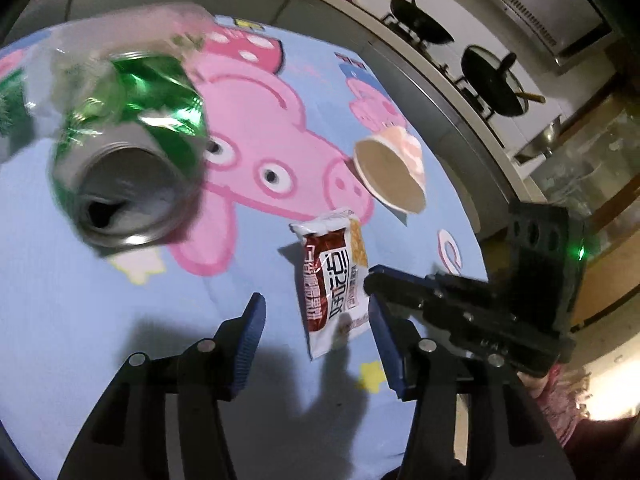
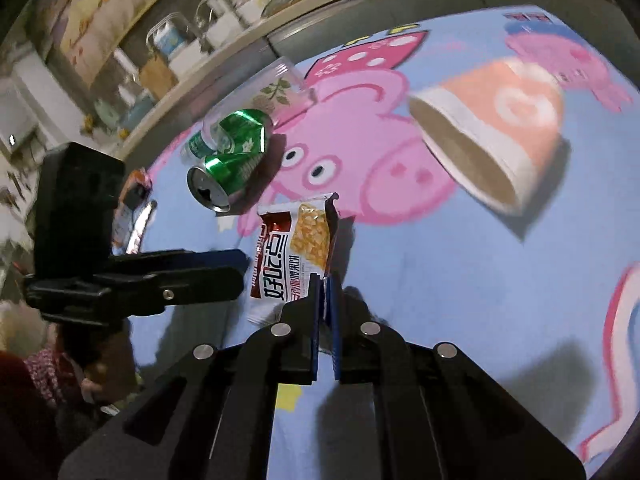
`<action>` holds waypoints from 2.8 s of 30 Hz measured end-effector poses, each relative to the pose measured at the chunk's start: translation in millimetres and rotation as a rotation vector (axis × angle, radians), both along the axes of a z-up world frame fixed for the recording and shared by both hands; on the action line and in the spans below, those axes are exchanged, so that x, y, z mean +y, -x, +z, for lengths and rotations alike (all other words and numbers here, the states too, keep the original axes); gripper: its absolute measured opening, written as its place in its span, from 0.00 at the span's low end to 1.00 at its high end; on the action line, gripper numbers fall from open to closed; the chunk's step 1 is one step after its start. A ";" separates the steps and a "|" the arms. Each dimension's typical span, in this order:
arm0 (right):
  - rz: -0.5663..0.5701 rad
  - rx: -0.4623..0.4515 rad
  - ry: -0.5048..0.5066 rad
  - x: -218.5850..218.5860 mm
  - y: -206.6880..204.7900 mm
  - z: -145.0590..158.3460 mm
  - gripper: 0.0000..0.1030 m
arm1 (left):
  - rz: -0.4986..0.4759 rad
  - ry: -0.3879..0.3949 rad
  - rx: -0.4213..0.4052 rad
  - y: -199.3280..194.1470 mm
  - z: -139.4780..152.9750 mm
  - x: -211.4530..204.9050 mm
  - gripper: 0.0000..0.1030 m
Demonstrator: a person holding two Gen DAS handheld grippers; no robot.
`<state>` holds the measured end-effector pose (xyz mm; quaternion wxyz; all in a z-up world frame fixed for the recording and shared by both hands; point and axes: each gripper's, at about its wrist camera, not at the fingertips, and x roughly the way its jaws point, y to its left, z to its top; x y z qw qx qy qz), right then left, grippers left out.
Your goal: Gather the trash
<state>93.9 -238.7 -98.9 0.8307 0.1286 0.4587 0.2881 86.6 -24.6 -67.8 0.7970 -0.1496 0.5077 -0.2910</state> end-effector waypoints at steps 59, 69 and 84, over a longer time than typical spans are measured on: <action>-0.882 -0.224 -0.331 -296.4 12.8 35.8 0.02 | -0.294 -0.021 -0.196 -87.9 81.8 -239.4 0.04; -0.927 -0.142 -0.229 -379.9 -41.3 16.6 0.41 | -0.309 -0.167 -0.218 -142.0 67.2 -396.2 0.53; -0.974 -0.164 -0.324 -337.7 22.4 -7.1 0.46 | -0.282 -0.167 -0.172 -97.0 40.6 -323.8 0.51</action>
